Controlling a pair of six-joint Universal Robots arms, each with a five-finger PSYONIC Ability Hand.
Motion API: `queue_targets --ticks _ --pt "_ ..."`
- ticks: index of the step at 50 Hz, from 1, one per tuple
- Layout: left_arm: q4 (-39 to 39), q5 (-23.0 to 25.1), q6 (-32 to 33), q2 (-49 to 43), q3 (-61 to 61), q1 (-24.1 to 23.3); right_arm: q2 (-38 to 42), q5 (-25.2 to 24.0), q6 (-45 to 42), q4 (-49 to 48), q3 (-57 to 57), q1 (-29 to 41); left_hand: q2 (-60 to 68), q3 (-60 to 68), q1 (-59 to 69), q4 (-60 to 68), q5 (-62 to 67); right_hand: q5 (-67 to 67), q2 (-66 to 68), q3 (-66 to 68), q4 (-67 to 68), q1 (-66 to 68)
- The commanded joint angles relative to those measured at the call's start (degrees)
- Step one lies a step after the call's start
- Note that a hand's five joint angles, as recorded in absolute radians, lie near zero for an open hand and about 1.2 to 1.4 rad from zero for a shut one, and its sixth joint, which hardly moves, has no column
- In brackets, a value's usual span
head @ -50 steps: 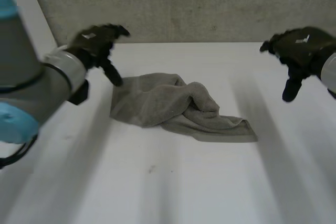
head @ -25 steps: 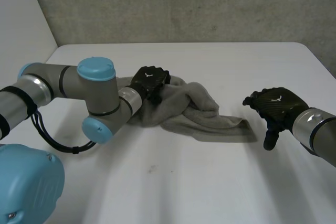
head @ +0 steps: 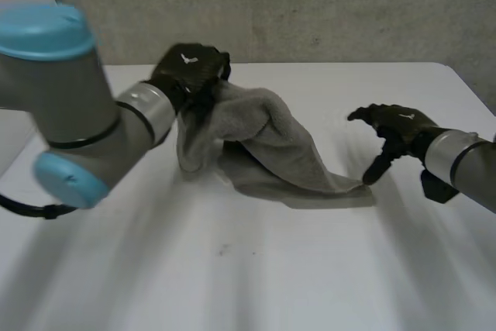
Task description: Fold the laundry
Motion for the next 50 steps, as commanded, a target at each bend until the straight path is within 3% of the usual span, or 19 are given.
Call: queue_targets --ticks 1,9,11,15,16,17,19,22,28,29,30,32,33,35,38,39,43,50 --pt "-1.7 -0.5 0.2 12.4 -7.9 0.0 7.0 -4.7 9.4 1.5 -7.6 4.2 11.0 10.5 15.8 10.3 12.4 -3.2 -2.0 -2.0 -3.2 1.5" --pt "-3.7 -0.6 0.3 19.8 -12.1 0.0 15.7 -6.6 17.5 2.4 -14.1 11.4 11.0 10.5 15.8 10.3 12.4 -3.2 -2.0 -2.0 -3.2 1.5" --pt "-3.5 -0.6 0.3 20.3 -12.5 0.1 16.7 -7.2 19.5 3.4 -15.1 12.9 11.0 10.5 15.8 10.3 12.4 9.4 10.6 10.6 9.4 14.1" --pt "-3.6 -0.7 0.3 20.1 -12.5 1.0 16.3 -7.4 21.8 4.2 -16.2 13.2 11.0 10.5 15.8 10.3 12.4 17.2 18.4 18.4 17.2 21.9" --pt "-3.5 -0.6 0.4 19.7 -12.4 1.4 15.7 -7.2 22.5 4.7 -17.0 13.2 11.0 10.5 15.8 10.3 12.4 30.9 32.1 32.1 30.9 35.6" --pt "-3.5 -0.6 0.4 19.7 -12.4 1.4 15.7 -7.2 22.5 4.7 -17.0 13.2 11.0 10.5 15.8 10.3 12.4 31.0 32.2 32.3 31.0 35.8" --pt "-3.5 -0.7 0.4 19.2 -12.3 1.7 14.2 -7.4 22.4 4.7 -18.0 13.2 11.0 10.5 15.8 10.3 12.4 66.6 67.8 67.9 66.6 71.4" --pt "-2.8 -0.5 0.4 16.4 -11.3 2.3 13.2 -7.1 21.3 3.8 -18.5 13.2 11.0 10.5 15.8 10.3 12.4 66.8 68.0 68.0 66.8 71.5" --pt "3.1 -1.5 0.3 8.6 0.2 2.6 9.8 -3.4 8.4 -1.8 -29.7 12.8 11.0 10.5 15.8 10.3 12.4 66.8 68.0 68.0 66.8 71.5" --pt "5.6 -2.4 0.2 7.5 4.4 2.6 8.5 0.9 3.9 -4.4 -32.1 12.7 11.0 10.5 15.8 10.3 12.4 66.8 68.0 68.0 66.8 71.5" --pt "5.6 -2.4 0.2 7.4 4.4 2.6 8.5 0.9 3.8 -4.4 -32.2 12.7 11.0 10.5 15.8 10.3 12.4 66.8 68.0 68.0 66.8 71.5" --pt "11.2 -5.3 0.0 6.8 10.9 2.6 3.5 10.9 -3.9 -14.0 -32.3 12.7 11.0 10.5 15.8 10.3 12.4 66.8 68.0 68.0 66.8 71.5" --pt "11.2 -5.3 0.0 6.8 10.9 2.6 3.4 10.9 -4.0 -14.1 -32.3 12.7 11.0 10.5 15.8 10.3 12.4 66.8 68.0 68.0 66.8 71.5" --pt "17.9 -8.1 -0.5 7.2 12.6 2.8 -2.6 14.5 -7.8 -23.8 -27.3 13.1 10.0 9.5 14.8 9.4 11.4 66.8 68.0 68.0 66.8 71.5" --pt "20.1 -9.3 -0.4 7.4 11.7 2.9 -4.9 13.4 -7.8 -26.8 -24.1 13.2 9.8 9.3 14.6 9.2 11.2 66.8 68.0 68.0 66.8 71.5" --pt "21.3 -10.0 -0.3 7.7 9.7 2.8 -6.3 11.0 -7.8 -26.8 -21.3 13.2 9.7 9.2 14.4 9.0 11.0 66.8 68.0 68.0 66.8 71.5" --pt "20.9 -10.4 -0.3 7.7 -3.4 2.9 -5.8 5.1 -7.9 -19.6 -15.5 12.7 5.8 5.3 10.6 5.2 7.2 66.8 68.0 68.0 66.8 71.5" --pt "22.5 -9.7 0.3 6.0 -23.4 2.8 1.1 4.2 -9.8 -8.7 -10.9 12.3 -7.8 -8.3 -3.0 -8.5 -6.4 66.8 68.0 68.0 66.8 71.5"
